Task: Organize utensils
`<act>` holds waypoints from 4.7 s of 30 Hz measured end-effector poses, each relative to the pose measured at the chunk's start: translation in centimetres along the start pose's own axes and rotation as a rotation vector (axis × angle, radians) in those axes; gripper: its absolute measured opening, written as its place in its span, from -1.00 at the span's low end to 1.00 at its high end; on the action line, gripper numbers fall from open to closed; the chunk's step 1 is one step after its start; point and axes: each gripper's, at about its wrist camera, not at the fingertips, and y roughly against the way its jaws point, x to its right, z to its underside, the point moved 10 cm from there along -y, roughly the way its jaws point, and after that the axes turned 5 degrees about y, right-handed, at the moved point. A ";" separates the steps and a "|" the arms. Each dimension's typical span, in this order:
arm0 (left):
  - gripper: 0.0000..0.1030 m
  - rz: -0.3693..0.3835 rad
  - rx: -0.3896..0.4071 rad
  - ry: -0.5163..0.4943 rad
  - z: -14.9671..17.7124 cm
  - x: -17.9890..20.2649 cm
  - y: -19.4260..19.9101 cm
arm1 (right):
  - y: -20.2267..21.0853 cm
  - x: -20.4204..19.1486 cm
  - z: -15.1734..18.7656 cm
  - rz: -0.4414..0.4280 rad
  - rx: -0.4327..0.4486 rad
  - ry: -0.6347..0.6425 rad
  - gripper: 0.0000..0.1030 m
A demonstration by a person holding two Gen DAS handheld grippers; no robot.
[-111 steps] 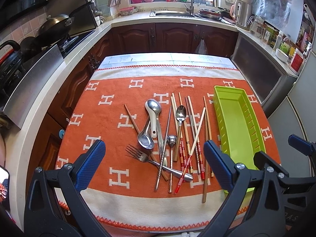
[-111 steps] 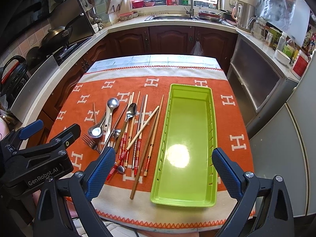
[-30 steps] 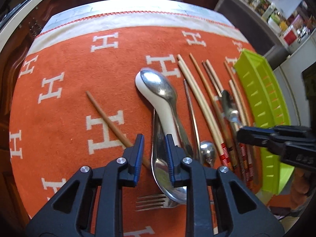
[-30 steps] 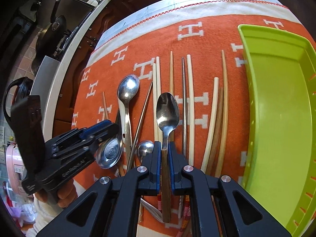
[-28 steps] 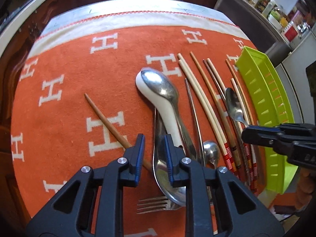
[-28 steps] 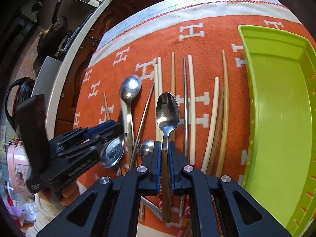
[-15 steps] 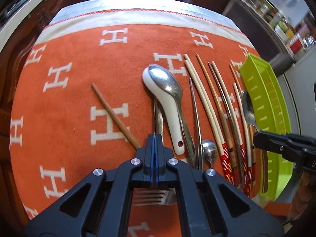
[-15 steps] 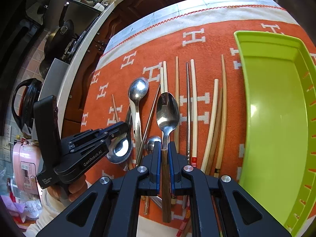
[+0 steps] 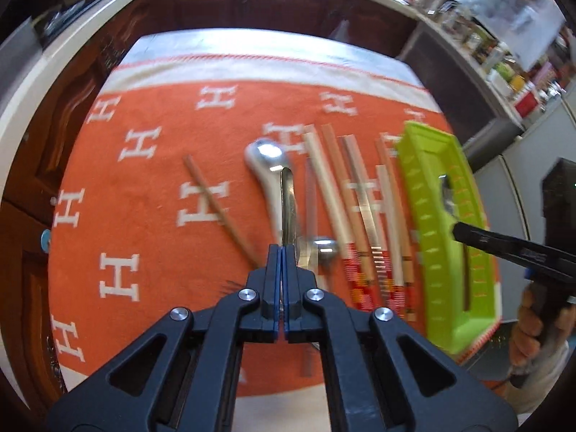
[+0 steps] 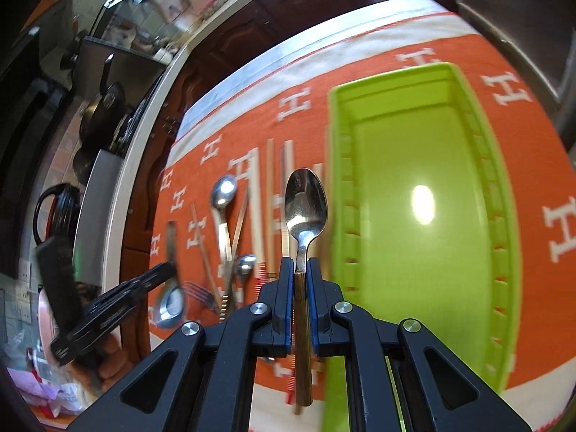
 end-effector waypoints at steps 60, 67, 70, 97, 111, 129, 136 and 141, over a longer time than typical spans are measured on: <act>-0.99 -0.092 0.037 -0.213 1.6 10.1 -0.8 | 7.9 5.3 4.9 0.193 0.096 0.055 -0.09; -0.99 -0.117 0.045 -0.135 4.0 6.4 0.8 | 7.9 2.5 5.1 0.211 0.085 0.127 -0.09; -0.99 -0.097 0.037 -0.135 4.8 5.8 1.0 | 7.7 1.1 4.9 0.222 0.084 0.172 -0.09; -0.99 -0.047 0.040 0.154 5.6 -4.3 0.4 | 1.8 -7.6 2.4 0.240 0.037 0.374 -0.09; -0.98 0.083 -0.062 0.291 7.0 -6.5 -2.9 | -2.8 -8.2 3.3 0.197 -0.054 0.371 -0.09; -0.27 0.111 0.045 0.312 5.6 -7.3 -4.7 | -10.9 -11.6 4.5 0.080 -0.210 0.337 -0.57; -0.27 0.125 0.127 0.252 4.9 -6.5 -5.1 | -13.6 -11.8 4.1 0.090 -0.230 0.319 -0.74; -0.46 0.161 0.171 0.227 4.7 -5.8 -5.6 | -13.7 -11.7 4.1 0.071 -0.226 0.299 -0.75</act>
